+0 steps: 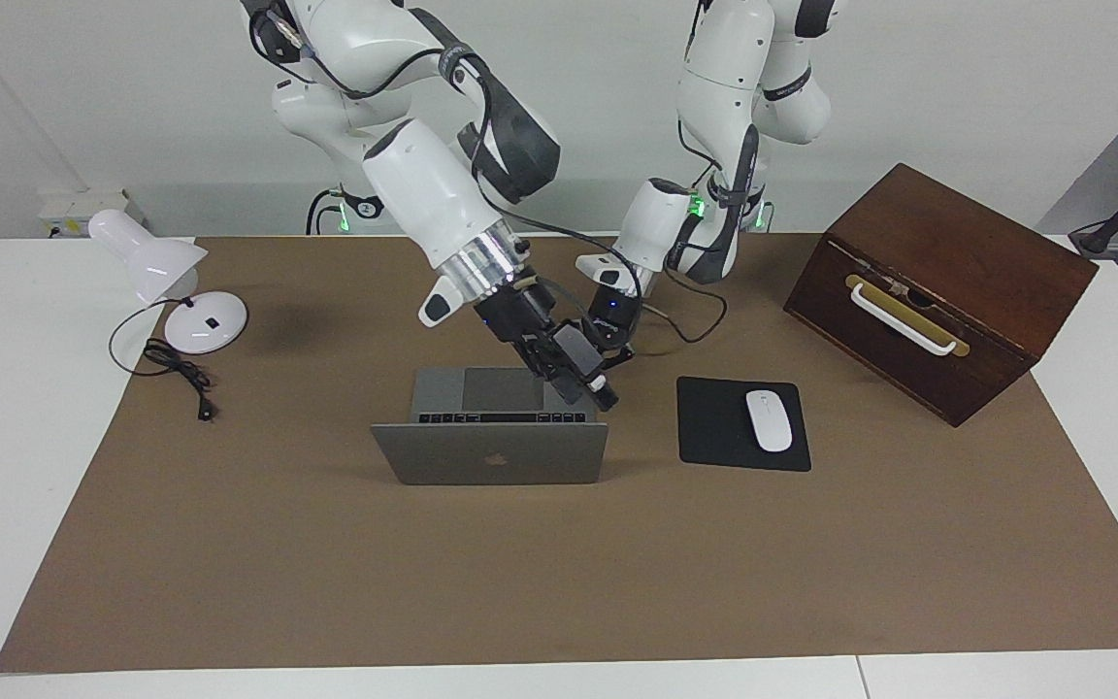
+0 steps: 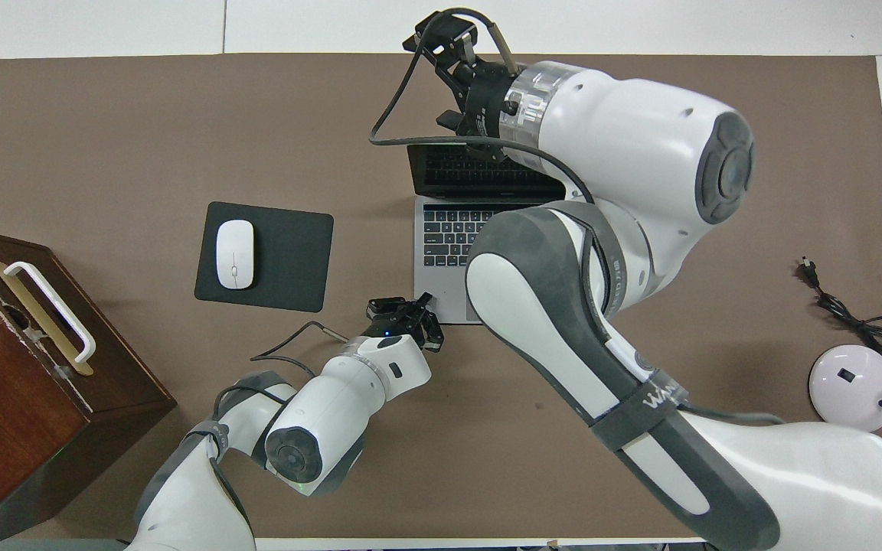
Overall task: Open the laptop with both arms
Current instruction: 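Raise the right gripper off the open lid and withdraw it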
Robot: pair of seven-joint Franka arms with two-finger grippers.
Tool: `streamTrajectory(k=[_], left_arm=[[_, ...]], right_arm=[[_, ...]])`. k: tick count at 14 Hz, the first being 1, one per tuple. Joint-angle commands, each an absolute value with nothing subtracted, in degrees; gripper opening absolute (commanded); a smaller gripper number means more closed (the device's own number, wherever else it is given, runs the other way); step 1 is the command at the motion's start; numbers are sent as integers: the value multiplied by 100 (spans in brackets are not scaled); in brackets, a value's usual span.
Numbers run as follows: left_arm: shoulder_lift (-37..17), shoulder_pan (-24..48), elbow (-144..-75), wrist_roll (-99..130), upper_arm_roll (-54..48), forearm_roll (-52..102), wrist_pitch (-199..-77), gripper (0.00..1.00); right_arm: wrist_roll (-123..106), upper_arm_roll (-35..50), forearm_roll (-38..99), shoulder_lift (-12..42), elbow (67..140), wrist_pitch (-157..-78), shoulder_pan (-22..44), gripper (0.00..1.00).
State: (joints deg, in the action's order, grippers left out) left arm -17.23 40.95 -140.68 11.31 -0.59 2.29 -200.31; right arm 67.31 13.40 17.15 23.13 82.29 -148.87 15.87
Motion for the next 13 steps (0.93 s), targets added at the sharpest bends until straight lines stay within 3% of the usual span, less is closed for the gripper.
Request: streamTrajectory(k=[1, 7, 13], left_arm=[[-2031, 4175, -13642, 1834, -18, 290, -20065, 0], [-1653, 4157, -13614, 2820, -26, 290, -19855, 0], [-854, 4043, -13334, 3610, -9, 308, -18126, 0]], right_arm=[[7497, 1397, 782, 2602, 7138, -13741, 1556, 100], [6551, 1389, 782, 2128, 6680, -11342, 1187, 100], [3890, 1327, 729, 1223, 6680, -9152, 327, 100]])
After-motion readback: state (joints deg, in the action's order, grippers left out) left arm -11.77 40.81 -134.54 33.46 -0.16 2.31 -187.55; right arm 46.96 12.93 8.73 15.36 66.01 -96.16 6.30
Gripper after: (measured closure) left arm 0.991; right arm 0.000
